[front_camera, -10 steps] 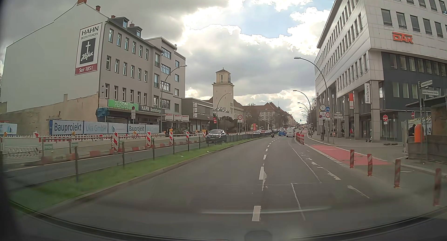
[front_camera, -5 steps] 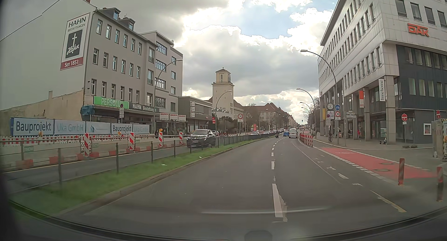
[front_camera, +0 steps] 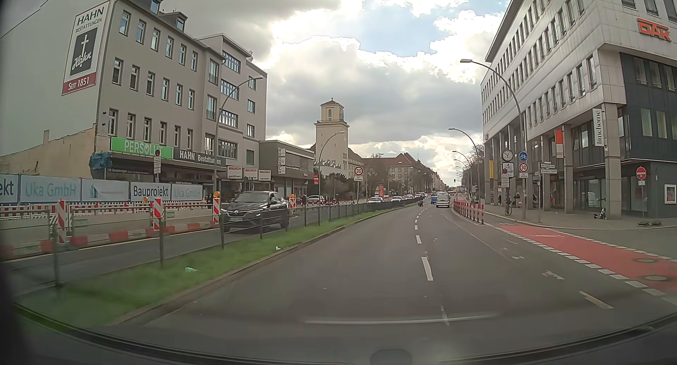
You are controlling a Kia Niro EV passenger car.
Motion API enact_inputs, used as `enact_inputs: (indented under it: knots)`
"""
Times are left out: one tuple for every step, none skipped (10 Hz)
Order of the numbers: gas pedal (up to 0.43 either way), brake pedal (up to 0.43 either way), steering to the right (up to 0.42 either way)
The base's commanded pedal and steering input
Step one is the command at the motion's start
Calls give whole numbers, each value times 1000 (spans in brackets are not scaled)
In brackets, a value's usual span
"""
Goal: Follow the waypoints while adhering to traffic rules and regulations
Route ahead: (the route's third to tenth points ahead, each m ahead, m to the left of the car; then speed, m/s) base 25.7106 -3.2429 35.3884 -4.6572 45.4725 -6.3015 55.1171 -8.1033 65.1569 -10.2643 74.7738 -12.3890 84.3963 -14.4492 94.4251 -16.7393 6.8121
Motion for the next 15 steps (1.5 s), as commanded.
enact_inputs:
  knots:
    - [0, 30, 29]
    - [0, 30, 34]
    - [0, 30, 34]
    - [8, 30, 35]
    - [20, 30, 35]
    - [20, 30, 35]
    - [39, 30, 35]
    - [39, 30, 35]
    - [39, 30, 35]
    - [39, 37, 35]
    - [47, 30, 35]
    - [47, 30, 35]
    - [47, 30, 34]
    - [47, 37, 32]
    - [47, 30, 31]
